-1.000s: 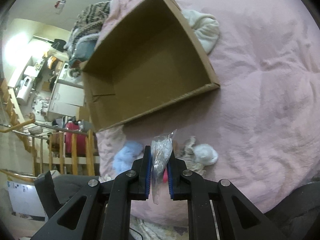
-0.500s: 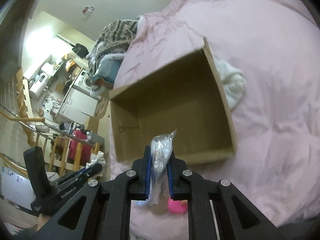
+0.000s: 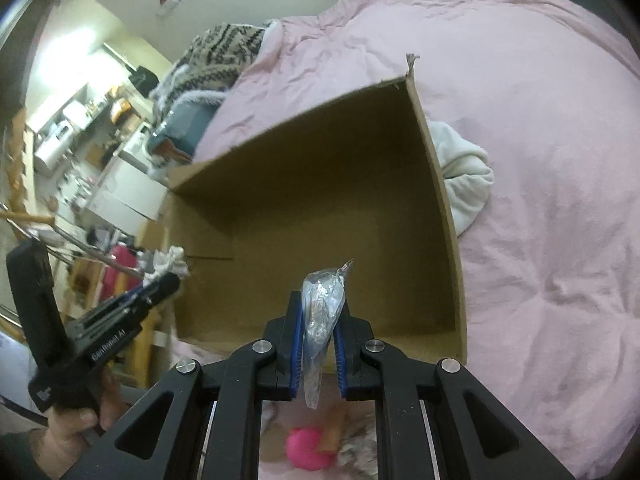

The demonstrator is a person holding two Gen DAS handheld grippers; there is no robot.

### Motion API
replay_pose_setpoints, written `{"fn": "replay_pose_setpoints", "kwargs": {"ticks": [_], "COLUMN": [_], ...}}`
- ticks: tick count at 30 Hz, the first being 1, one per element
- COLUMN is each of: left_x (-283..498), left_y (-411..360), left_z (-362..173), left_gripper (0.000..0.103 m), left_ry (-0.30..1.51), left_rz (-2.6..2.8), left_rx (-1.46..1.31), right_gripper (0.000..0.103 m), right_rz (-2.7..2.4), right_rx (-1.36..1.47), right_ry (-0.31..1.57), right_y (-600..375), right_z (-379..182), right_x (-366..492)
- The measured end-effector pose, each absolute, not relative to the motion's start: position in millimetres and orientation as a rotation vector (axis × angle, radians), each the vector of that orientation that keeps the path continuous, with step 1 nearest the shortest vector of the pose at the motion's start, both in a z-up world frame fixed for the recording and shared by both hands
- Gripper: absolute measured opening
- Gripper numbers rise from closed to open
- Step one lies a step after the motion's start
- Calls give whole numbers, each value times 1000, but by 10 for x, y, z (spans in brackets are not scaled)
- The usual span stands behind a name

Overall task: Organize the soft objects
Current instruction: 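Carry both items over the box and open both tools to drop them, then move the right tool back to the white sock and grasp it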

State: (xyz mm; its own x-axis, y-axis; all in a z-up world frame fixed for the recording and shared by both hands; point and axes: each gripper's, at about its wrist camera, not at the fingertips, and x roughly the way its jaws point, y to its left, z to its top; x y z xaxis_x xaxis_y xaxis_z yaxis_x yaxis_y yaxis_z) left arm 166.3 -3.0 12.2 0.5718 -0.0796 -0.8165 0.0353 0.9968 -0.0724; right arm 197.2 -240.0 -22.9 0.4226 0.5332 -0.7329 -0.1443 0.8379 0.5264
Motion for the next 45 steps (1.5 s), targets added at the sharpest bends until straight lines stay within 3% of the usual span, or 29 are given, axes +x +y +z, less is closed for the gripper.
{"fn": "replay_pose_setpoints", "kwargs": {"ticks": [23,29,33,36,37,38,39,45], "left_x": [1690,1690,1665,1644,1646,1645,1646,1645], "left_y": [-177,-179,-201,-199,-191,-182,-174,-140], "left_z": [-131,-126,-104,-66,-55,-44,-35,-2], "left_gripper": [14,24,45,56,62,65,69,69], "left_ry": [1008,1012,992,973,971,968,965,960], "left_rz": [-31,-37,-30,-38,-43,-44,-40,-32], "left_rx": [-25,-28,-10,-17,-25,-33,-38,-57], "right_gripper": [16,17,18,33,48,72,78,79], "right_rz": [399,399,406,408,407,405,396,374], "right_rx": [316,326,334,350,357,366,377,400], "right_ry": [1104,1110,1101,1088,1083,1075,1057,1036], "right_y": [-2287,-2265,-2279,-2302,-2319,-2333,-2359,-2426], "right_z": [-417,-426,-406,-391,-386,-376,-354,-319], "right_x": [1959,1967,1967,1964,1958,1952,1942,1951]}}
